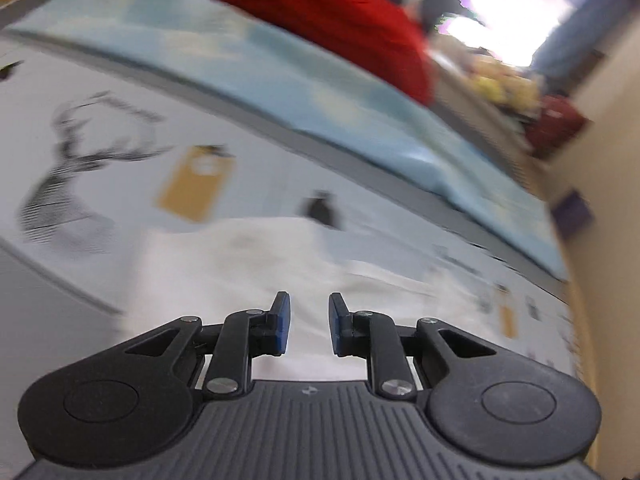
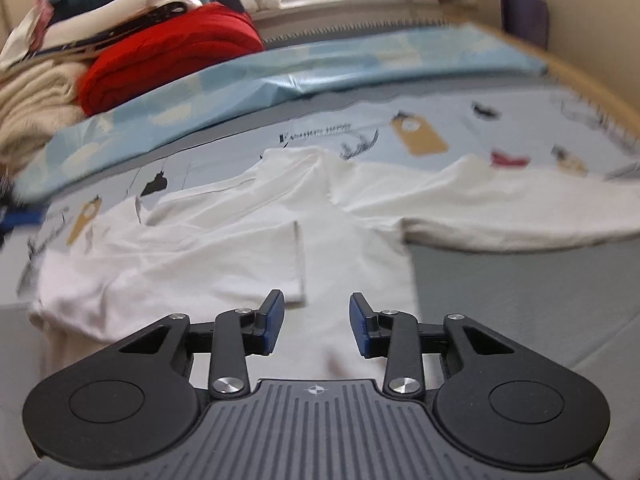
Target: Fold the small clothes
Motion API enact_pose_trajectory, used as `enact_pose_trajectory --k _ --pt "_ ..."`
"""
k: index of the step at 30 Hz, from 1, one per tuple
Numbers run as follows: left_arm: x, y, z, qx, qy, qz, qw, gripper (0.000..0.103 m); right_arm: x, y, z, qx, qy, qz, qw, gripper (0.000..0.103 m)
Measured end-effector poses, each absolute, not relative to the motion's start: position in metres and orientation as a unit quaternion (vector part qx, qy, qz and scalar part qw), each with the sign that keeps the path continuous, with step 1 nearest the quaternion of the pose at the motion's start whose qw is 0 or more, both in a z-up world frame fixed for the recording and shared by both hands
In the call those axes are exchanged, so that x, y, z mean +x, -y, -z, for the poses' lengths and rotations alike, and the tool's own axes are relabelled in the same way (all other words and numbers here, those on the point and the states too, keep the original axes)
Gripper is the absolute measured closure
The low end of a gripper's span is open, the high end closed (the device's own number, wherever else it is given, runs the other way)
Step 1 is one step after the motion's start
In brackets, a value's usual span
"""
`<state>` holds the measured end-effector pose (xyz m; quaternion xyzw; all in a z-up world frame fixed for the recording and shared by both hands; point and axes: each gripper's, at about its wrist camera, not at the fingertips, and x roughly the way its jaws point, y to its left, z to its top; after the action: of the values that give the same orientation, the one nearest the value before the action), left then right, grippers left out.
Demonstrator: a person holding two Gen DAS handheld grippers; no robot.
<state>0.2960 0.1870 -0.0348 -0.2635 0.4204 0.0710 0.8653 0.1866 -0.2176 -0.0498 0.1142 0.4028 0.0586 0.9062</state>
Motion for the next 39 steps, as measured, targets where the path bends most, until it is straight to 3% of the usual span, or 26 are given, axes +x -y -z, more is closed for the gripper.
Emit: enact_pose_trajectory --k 6,10,11,12,15,21,25,32,36,39 --pt "0.295 -0.217 0.038 -0.232 -0.446 -0.11 0.857 0.082 0.234 0.211 0.095 0.225 -0.459 -0.026 0.859 0.065" --pt "0.29 -0.227 0.034 -0.228 -0.441 -0.127 0.859 0.082 0.252 0.194 0.12 0.201 -0.472 -0.011 0.858 0.064" --pt "0.289 -0.231 0.034 -0.228 -0.441 -0.133 0.858 0.082 0.254 0.187 0.118 0.176 -0.463 -0.016 0.868 0.071" --pt "0.29 -0.236 0.036 -0.229 -0.441 -0.139 0.857 0.082 0.254 0.181 0.116 0.16 -0.456 -0.025 0.875 0.09" --pt "0.283 -0.242 0.032 -0.229 -0.442 -0.146 0.855 0.082 0.253 0.174 0.102 0.136 -0.419 -0.041 0.897 0.096" --pt "0.281 -0.24 0.038 -0.225 -0.449 -0.146 0.852 0.082 0.239 0.206 0.046 0.115 -0.266 0.03 0.957 0.096" --pt "0.287 -0.229 0.047 -0.229 -0.467 -0.12 0.845 0.082 0.259 0.238 0.076 0.119 -0.339 0.071 0.93 0.096" --pt "0.295 -0.205 0.073 -0.201 -0.51 -0.072 0.834 0.082 0.257 0.25 0.06 0.12 -0.276 0.056 0.952 0.096" --pt "0.293 -0.197 0.095 -0.171 -0.543 -0.059 0.82 0.082 0.278 0.26 0.083 0.13 -0.366 0.058 0.92 0.094" --pt "0.286 -0.189 0.105 -0.082 -0.578 -0.064 0.809 0.079 0.282 0.271 0.091 0.127 -0.393 0.104 0.905 0.09"
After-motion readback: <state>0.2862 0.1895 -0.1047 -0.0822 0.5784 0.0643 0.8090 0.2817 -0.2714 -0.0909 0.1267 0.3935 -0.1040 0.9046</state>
